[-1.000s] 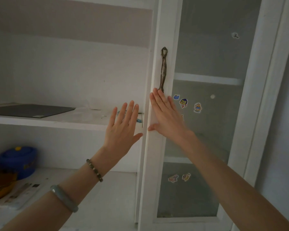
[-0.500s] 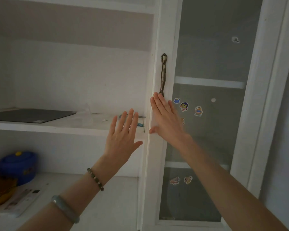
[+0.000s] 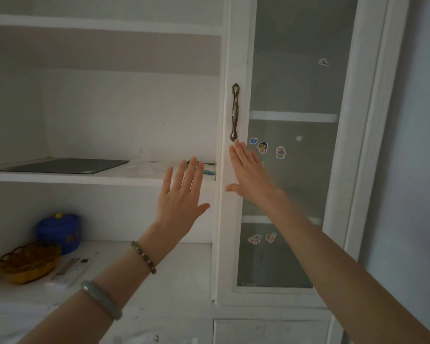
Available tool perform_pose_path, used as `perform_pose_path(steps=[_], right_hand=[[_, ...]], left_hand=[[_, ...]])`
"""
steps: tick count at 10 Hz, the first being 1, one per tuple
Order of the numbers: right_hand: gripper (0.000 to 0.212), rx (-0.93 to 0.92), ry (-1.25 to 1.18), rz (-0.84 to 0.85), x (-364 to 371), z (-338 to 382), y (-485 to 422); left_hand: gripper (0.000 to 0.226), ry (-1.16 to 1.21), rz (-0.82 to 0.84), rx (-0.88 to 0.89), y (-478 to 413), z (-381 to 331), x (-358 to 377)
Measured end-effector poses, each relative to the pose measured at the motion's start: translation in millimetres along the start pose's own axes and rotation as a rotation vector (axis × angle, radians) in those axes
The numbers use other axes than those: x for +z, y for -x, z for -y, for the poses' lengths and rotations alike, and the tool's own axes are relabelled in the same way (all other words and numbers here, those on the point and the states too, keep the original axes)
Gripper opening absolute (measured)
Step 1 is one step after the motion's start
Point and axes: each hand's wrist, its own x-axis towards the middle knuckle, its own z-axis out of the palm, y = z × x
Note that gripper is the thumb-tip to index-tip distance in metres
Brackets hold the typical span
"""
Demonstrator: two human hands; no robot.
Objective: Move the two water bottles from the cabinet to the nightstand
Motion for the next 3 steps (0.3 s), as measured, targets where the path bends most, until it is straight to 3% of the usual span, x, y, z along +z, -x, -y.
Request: perform_pose_path(steps=[3], right_hand=[[0.099, 0.050, -0.079, -0.093, -49, -1, 78]], left_hand=[[0.098, 0.032, 0.017, 0.017, 18, -23, -44]])
